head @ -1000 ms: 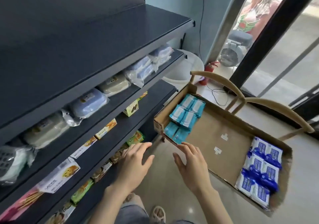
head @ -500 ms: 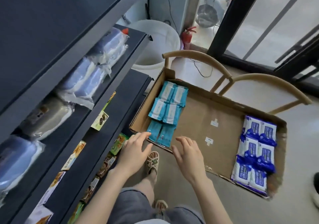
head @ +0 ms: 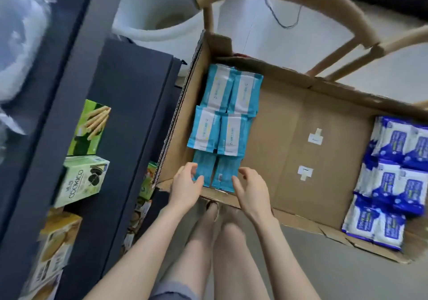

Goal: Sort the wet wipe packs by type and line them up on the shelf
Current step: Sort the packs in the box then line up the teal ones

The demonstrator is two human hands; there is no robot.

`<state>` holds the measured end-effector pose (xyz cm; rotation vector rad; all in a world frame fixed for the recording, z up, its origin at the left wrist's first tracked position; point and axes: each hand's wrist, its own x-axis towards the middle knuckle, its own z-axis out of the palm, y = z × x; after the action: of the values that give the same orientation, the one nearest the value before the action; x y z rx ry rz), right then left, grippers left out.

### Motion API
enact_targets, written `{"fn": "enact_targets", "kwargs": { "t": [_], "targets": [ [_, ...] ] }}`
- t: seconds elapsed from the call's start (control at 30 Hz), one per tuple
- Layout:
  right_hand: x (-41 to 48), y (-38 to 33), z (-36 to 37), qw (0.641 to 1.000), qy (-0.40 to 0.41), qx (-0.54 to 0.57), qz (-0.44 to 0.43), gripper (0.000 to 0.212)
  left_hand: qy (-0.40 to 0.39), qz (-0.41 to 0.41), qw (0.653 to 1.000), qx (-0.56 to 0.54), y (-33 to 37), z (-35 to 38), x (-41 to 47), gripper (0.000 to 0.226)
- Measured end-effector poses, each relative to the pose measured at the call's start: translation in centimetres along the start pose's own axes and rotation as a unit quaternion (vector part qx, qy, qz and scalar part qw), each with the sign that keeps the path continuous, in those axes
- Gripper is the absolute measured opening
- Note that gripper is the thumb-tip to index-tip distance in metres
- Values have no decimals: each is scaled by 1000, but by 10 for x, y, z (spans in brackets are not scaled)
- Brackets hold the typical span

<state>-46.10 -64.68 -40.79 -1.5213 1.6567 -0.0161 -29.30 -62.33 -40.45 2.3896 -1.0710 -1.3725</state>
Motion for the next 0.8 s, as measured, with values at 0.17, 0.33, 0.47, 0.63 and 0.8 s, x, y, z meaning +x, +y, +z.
{"fn": "enact_targets", "kwargs": {
  "t": [0.17, 0.33, 0.47, 0.63, 0.8],
  "targets": [
    [45, 32, 54, 993, -16, 73, 94, 47, -5, -103, 995, -18, -22, 39, 57, 56],
    [69, 61, 90, 977, 27, 134, 163, 62, 18, -155, 988, 15, -44, 72, 95, 73],
    [80, 73, 108, 969, 61, 161, 178, 51, 74, -152, 983, 66, -52, 87, 108, 59],
    [89, 81, 114, 955, 37, 194, 221, 26, 39, -149, 988, 26, -59, 86, 114, 41],
    [72, 71, 91, 935, 7, 292, 200, 19, 0, -128, 990, -60, -51, 76, 94, 22]
  ]
}}
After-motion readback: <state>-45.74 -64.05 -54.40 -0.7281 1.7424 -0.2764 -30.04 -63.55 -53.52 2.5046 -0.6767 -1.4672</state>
